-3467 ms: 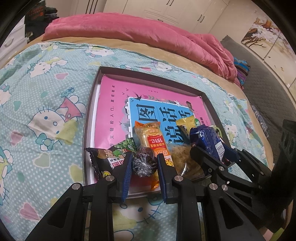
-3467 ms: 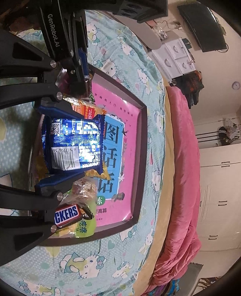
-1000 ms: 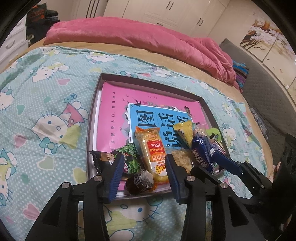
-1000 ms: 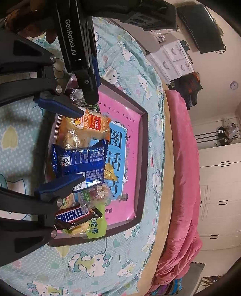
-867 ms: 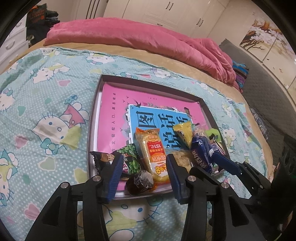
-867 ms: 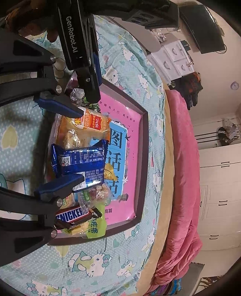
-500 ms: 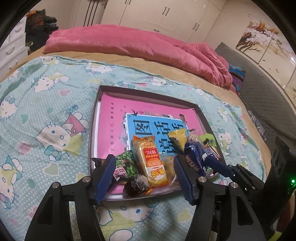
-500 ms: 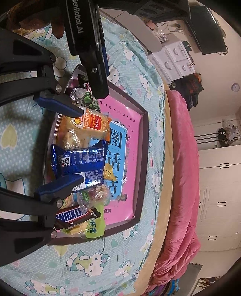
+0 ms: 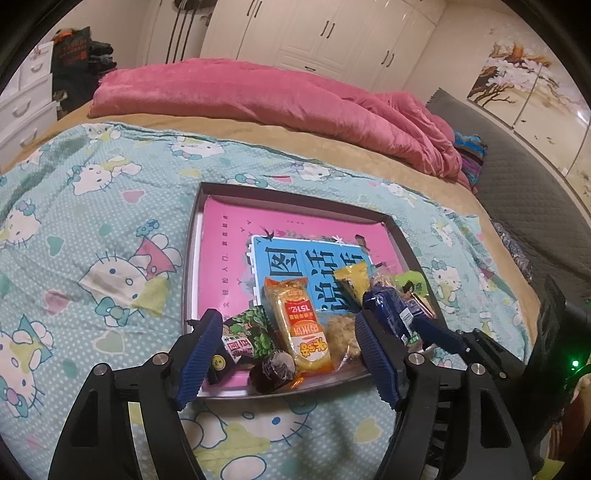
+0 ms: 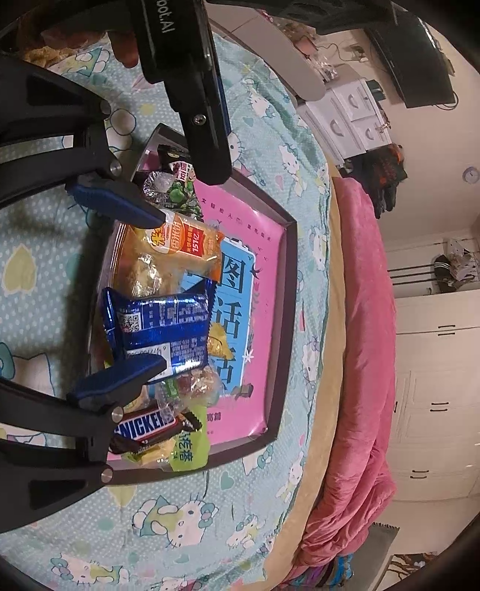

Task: Organize snacks

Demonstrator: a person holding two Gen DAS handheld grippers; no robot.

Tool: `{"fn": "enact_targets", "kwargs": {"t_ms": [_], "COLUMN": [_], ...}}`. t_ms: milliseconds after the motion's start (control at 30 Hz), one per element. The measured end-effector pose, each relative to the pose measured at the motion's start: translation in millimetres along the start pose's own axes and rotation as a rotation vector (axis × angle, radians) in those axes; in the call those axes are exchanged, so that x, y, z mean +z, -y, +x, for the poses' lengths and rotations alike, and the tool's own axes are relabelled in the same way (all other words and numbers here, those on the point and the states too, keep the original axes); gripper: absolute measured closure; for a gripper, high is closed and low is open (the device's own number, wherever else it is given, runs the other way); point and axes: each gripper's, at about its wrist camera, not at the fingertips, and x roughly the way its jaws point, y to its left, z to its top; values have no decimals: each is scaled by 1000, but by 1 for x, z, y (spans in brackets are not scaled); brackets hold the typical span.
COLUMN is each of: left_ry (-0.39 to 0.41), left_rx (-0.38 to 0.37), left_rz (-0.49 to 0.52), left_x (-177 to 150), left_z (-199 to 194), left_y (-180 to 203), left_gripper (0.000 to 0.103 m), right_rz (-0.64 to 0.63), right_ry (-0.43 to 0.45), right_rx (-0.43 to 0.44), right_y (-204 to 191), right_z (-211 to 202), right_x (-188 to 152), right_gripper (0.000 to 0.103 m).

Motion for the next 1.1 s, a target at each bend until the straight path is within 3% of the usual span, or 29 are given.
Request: {"fn": "enact_targets", "kwargs": {"t_ms": [300,700,1000,1100], "left_ry": [-1,18,6,8], "left_rx": [2,27,31,35], "left_rz": [-19,29,53,38], "left_x": [-2,-14,-38,-44], "left_z": [-1,-12,-28,-36], "left_y": [-2,10,30,36], "left_gripper": [27,27,27,27], "right_rz": [-23,-30,12,12], "right_ry": [71,186,200,200], "right_rx": [-120,-203,-172,-166], "right_y": [8,13,24,26], "right_z": [-18,-56,-93,-106], "right_x": [4,1,-15,-20], "right_gripper": [30,23,16,10]}}
